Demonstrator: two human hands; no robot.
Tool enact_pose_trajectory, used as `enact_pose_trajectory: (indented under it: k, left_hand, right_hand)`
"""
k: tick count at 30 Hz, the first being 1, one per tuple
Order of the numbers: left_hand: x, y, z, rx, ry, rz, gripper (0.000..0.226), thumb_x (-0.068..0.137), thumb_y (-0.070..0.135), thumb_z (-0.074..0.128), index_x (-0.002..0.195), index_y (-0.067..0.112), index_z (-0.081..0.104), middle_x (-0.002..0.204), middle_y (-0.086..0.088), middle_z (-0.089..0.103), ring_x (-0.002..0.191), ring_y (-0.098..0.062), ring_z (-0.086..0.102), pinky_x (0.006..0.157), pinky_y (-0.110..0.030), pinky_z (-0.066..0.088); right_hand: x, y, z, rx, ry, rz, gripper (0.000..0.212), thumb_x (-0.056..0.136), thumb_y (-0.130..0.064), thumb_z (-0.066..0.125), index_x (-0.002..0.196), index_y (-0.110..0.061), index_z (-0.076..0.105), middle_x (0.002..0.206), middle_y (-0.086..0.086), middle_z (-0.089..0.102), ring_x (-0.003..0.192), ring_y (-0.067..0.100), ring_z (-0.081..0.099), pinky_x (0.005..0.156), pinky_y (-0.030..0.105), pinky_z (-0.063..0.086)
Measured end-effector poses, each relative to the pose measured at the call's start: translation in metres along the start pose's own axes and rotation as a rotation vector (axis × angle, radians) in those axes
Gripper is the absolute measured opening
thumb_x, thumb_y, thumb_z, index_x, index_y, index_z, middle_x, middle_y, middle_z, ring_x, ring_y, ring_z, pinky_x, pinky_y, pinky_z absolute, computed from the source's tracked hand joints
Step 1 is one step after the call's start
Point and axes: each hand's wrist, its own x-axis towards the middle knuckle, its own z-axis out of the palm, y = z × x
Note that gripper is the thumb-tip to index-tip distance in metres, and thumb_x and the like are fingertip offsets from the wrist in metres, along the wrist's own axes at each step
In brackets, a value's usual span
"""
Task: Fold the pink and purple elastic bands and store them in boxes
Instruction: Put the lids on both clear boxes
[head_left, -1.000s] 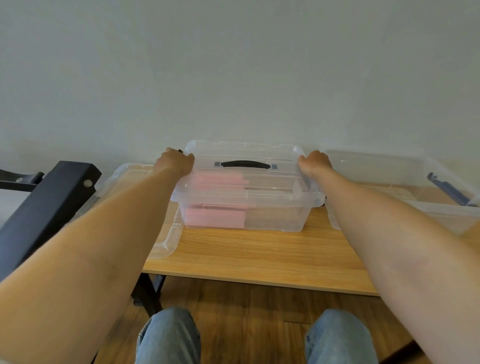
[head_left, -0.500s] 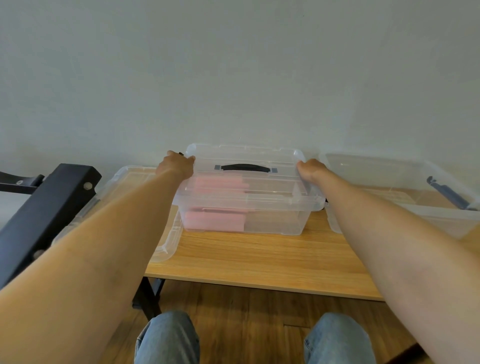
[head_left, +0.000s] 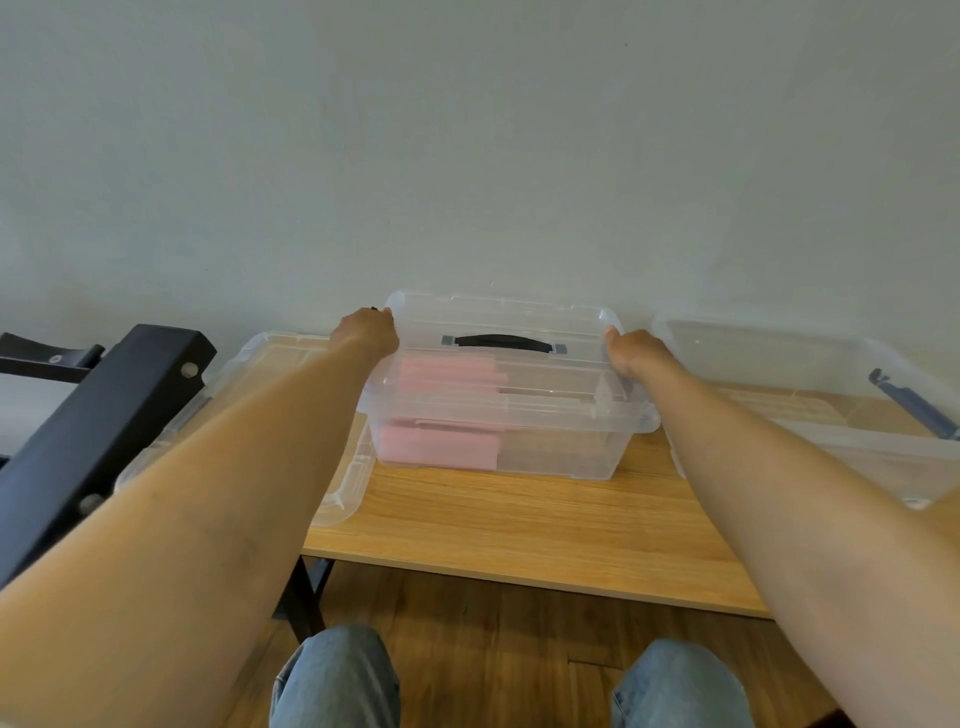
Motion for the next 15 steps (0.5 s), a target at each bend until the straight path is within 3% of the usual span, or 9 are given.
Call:
enact_pose_trajectory:
  k: [4,6,10,15]
  left_hand:
    - [-0.002,-0.003,0.004,0.073,0.004,0.046,0.042,0.109,0.034,0.03,0.125,0.002,0.054,0.106,-0.017,0.055,0.098,-0.034,0.052,0.085,-0.039,0.042]
    - [0.0,-0.002,0.007,0.093,0.006,0.047,0.041,0.108,0.033,0.032,0.121,0.002,0.056,0.103,-0.014,0.055,0.095,-0.031,0.051,0.083,-0.037,0.042]
    - [-0.003,0.006,0.009,0.26,0.082,0.071,0.031,0.107,0.022,0.041,0.118,0.001,0.061,0.114,-0.016,0.065,0.107,-0.034,0.063,0.08,-0.034,0.044]
    - [0.002,0.007,0.011,0.29,0.054,0.039,0.03,0.107,0.019,0.041,0.126,0.001,0.056,0.124,-0.016,0.062,0.116,-0.035,0.061,0.083,-0.036,0.045]
  right_hand:
    - [0.001,-0.001,0.001,-0.022,-0.008,0.008,0.086,0.108,-0.059,0.011,0.138,0.009,0.054,0.138,0.03,0.058,0.125,0.046,0.056,0.113,0.05,0.042]
    - [0.001,-0.001,0.002,-0.03,-0.005,0.005,0.084,0.109,-0.057,0.012,0.135,0.009,0.056,0.137,0.029,0.059,0.125,0.045,0.057,0.113,0.049,0.042]
    - [0.002,0.001,0.002,-0.017,0.009,-0.012,0.08,0.109,-0.056,0.013,0.141,0.008,0.051,0.139,0.028,0.058,0.126,0.044,0.056,0.109,0.046,0.044]
    - [0.004,0.002,0.004,-0.027,0.009,-0.018,0.079,0.109,-0.055,0.014,0.138,0.007,0.054,0.136,0.027,0.06,0.124,0.043,0.058,0.107,0.045,0.044]
